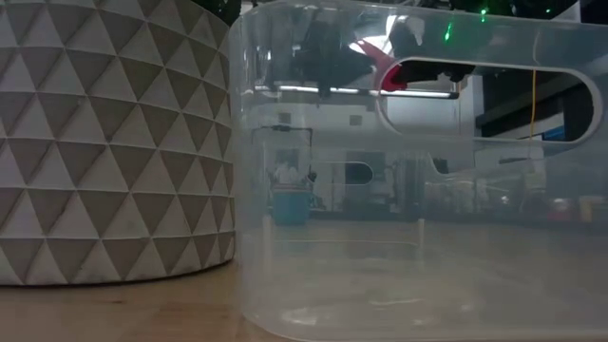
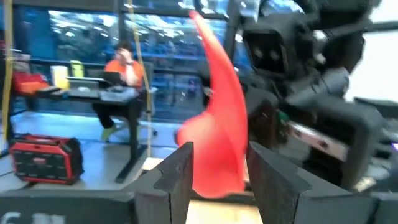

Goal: Nest measuring cups in basket
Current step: Stack the red measuring cup on top of the blue measuring cup

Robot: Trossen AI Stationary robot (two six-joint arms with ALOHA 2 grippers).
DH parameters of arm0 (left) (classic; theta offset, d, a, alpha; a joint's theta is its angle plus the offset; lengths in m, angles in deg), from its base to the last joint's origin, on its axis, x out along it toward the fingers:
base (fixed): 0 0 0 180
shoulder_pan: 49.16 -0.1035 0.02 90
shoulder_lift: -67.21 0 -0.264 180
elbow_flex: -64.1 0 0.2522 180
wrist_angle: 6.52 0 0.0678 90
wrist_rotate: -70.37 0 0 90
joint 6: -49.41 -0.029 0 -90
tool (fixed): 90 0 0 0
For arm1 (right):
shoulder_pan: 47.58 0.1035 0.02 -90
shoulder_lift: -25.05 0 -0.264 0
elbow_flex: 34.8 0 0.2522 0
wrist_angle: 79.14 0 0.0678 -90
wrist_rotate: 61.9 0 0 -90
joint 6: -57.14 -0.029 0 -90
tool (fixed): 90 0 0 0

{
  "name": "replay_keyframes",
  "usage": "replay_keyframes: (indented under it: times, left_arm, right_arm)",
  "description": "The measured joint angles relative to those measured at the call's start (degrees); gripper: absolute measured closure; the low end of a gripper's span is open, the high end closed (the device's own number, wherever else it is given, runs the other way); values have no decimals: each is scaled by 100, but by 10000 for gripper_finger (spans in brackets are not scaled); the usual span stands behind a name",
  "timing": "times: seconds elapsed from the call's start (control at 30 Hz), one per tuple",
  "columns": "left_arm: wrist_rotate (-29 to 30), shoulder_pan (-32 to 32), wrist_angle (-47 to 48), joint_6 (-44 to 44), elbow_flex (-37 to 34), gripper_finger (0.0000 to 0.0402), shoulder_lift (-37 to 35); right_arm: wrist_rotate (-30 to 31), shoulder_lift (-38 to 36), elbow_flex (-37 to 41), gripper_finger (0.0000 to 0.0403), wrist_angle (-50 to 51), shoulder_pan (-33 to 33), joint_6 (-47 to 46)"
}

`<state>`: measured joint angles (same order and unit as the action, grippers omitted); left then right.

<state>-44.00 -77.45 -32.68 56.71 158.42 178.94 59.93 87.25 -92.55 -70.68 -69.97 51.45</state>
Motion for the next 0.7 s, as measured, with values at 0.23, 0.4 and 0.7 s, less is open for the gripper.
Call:
replay_keyframes:
  times: [0.23, 0.4, 0.7]
  left_arm:
    - [123, -7, -756, 172, 0, 260, -2]
    - [628, 89, -903, 163, 0, 260, -11]
    - [876, 178, -995, 159, 0, 300, -11]
  right_arm:
    - [12, 2, 0, 385, 4, 0, 7]
    - [2, 2, 0, 385, 4, 0, 9]
    - [0, 2, 0, 383, 2, 0, 0]
